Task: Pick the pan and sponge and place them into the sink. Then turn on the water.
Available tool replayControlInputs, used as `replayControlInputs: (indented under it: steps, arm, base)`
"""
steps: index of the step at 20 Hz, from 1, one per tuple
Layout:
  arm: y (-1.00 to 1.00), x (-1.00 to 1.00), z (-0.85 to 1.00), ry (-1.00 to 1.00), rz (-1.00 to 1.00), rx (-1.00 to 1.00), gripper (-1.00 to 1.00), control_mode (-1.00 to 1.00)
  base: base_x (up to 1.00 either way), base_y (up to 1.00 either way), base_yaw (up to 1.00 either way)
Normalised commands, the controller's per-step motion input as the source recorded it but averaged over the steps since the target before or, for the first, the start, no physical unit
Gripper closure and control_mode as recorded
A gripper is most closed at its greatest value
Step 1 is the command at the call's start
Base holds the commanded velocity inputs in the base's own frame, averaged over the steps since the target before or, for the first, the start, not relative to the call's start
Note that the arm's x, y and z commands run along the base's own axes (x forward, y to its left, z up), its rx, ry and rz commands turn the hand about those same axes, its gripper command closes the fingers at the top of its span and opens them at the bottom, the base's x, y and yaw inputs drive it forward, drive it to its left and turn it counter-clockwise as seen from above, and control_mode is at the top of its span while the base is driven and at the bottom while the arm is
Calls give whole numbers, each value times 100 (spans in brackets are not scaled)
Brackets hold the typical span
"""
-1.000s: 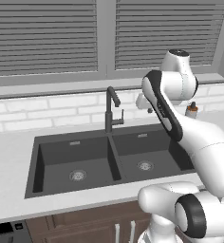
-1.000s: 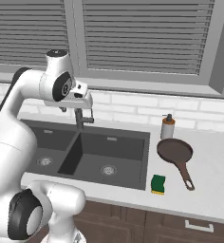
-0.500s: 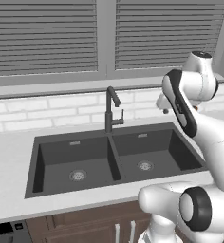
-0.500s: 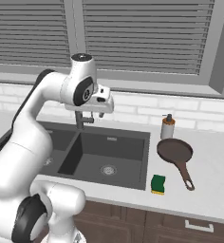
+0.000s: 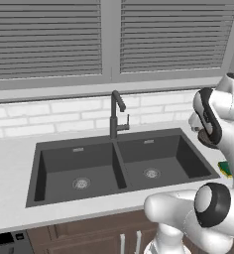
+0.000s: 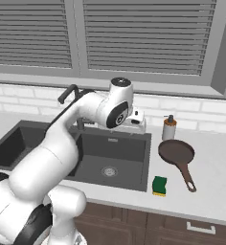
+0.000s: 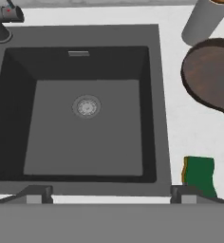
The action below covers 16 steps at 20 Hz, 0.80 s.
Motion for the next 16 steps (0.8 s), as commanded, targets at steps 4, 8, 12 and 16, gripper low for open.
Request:
replayControlInputs:
  steps: [4,8,12,16]
  arm:
    - [-89,57,-37,2,-15,2,-100,-100]
    - [-46,91,-10,8,-21,0,-100,-100]
    - [-40,39,-21,4,-15,0,-100,-100]
    - [-55,0,-26,1,-3,0,-100,-100]
  base:
    - [0,0,0]
    - [0,0,0]
    - [0,0,0]
    - [0,0,0]
